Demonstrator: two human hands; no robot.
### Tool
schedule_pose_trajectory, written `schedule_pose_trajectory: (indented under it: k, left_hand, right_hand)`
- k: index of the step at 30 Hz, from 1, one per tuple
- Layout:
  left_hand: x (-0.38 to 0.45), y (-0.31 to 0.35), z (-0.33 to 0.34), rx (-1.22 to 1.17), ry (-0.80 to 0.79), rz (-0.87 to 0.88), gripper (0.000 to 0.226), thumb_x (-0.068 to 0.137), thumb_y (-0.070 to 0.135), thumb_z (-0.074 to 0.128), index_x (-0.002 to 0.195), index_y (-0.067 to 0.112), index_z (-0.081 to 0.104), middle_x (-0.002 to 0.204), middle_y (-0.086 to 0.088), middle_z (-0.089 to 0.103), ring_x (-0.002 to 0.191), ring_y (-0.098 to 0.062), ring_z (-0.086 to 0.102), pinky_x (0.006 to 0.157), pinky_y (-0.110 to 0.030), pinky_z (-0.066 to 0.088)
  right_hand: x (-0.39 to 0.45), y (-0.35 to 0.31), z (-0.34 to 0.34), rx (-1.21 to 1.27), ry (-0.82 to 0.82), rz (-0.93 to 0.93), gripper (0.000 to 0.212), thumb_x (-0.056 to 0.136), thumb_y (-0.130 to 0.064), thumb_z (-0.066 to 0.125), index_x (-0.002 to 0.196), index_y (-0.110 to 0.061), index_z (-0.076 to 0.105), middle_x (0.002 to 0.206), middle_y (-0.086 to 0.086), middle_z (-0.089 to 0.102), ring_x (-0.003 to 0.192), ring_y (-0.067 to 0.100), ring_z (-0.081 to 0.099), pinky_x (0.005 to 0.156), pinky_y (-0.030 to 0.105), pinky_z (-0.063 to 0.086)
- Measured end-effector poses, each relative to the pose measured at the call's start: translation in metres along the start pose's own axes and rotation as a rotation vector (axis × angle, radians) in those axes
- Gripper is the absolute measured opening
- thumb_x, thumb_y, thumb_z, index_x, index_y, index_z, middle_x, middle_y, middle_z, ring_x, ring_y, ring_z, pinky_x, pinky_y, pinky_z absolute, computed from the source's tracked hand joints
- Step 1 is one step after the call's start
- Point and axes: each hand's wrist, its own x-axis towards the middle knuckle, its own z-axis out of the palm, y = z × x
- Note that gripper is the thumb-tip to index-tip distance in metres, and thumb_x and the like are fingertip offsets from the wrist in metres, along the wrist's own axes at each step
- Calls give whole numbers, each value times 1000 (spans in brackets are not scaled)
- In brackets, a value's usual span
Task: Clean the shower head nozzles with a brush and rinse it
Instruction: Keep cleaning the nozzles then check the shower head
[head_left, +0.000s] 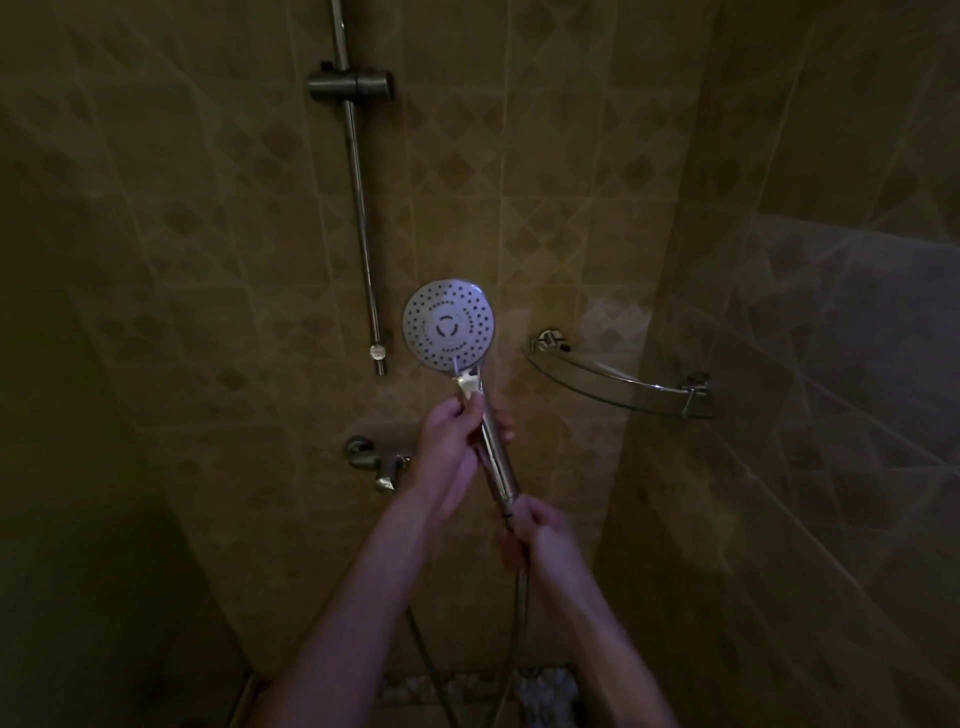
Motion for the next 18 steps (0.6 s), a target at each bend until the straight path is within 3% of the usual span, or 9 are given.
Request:
schedule_pose_trajectory:
  k: [3,6,12,16,18]
  left_hand:
    - [7,-1,2,102,136,61,12,96,-2,43,100,-1,55,82,-12,59,70,-19,61,63,-32,59]
    - [9,-2,-3,81,135,3,18,95,-4,41,106,-4,55,81,-12,59,71,-21,59,64,-34,55]
    - [8,-8,-18,-25,44,-99,27,92,-7,39,115,-8,53,84,-13,57,75,-24,55,72,-37,49]
    - [7,-8,-29,-61,-38,-113,27,92,-6,42,116,-9,53,82,-11,61,74,-22,59,73,-36,54]
    - [10,-3,-36,-40,-51,-113,25,92,-3,46,115,-9,55,84,-13,66,77,-23,65,79,-40,57]
  right_hand:
    - [2,-1,2,-9,27,4,32,102,-12,38,74,-11,54,52,-2,46,45,8,43,46,24,32]
    - [1,1,1,140,-13,78,35,103,-13,36,71,-9,50,41,-6,42,32,4,36,34,17,27]
    - [-2,13,-9,408,-226,218,30,94,-30,45,71,-11,52,49,-6,23,38,7,18,42,19,20]
    - [5,24,-4,501,-279,242,27,90,-29,49,76,-6,53,49,-6,27,37,4,22,44,21,12]
    - [8,26,-3,456,-267,237,27,89,-28,49,81,-3,54,53,-4,32,40,3,28,40,17,17]
